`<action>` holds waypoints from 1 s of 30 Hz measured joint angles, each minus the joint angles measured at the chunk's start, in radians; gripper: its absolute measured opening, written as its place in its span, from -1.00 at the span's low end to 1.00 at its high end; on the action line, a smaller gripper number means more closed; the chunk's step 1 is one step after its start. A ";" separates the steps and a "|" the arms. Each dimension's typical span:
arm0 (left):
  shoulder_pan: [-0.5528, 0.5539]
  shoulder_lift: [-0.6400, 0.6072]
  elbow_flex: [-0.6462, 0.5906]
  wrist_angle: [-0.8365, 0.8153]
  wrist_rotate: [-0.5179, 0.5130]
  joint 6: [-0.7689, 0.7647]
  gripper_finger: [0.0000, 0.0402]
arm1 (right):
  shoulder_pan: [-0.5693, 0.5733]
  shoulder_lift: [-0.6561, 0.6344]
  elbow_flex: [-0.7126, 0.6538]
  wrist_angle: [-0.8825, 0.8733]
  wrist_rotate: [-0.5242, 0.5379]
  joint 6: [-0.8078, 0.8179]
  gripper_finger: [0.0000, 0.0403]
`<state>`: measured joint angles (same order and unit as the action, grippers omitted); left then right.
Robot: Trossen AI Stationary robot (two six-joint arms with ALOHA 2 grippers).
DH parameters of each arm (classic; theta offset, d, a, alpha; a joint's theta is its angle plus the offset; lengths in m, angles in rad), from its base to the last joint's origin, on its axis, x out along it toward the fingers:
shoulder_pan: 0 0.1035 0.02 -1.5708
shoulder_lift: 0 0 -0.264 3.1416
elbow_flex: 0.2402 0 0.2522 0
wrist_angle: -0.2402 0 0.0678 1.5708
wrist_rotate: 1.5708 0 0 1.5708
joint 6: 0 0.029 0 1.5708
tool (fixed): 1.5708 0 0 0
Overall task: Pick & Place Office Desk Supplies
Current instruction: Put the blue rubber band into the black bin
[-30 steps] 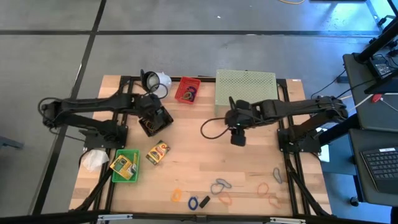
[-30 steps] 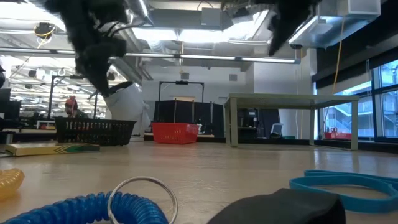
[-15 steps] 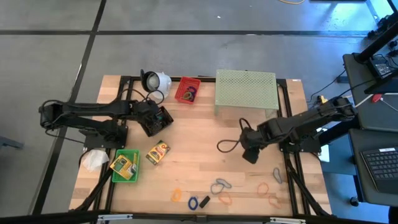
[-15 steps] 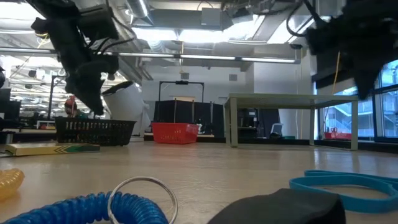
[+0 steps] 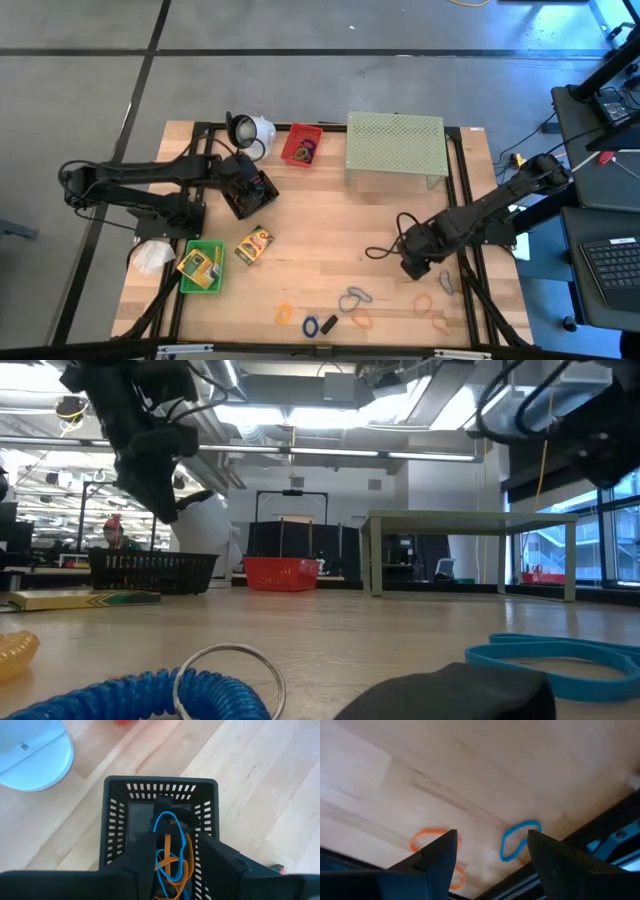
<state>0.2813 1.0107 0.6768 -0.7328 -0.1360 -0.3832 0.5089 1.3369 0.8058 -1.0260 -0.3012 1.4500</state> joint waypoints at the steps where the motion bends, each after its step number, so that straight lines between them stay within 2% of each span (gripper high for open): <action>1: 0.000 0.000 0.010 -0.009 0.000 0.000 -0.29 | 0.014 0.000 -0.008 0.006 -0.002 0.037 0.20; 8: 0.000 0.000 0.055 0.000 0.007 0.000 -0.26 | 0.098 0.000 -0.074 0.111 -0.036 0.260 0.13; 13: 0.000 0.000 0.058 0.002 0.007 0.001 -0.27 | 0.156 0.001 -0.139 0.178 -0.148 0.393 0.07; 20: 0.000 0.000 0.058 0.004 0.007 0.002 -0.27 | 0.195 0.001 -0.222 0.349 -0.152 0.452 -0.01; 30: 0.000 0.000 0.058 0.004 0.007 0.002 -0.28 | 0.202 0.001 -0.289 0.374 -0.120 0.442 -0.18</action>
<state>0.2810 1.0111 0.7345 -0.7287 -0.1291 -0.3813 0.7109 1.3376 0.5167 -0.6519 -0.4211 1.8917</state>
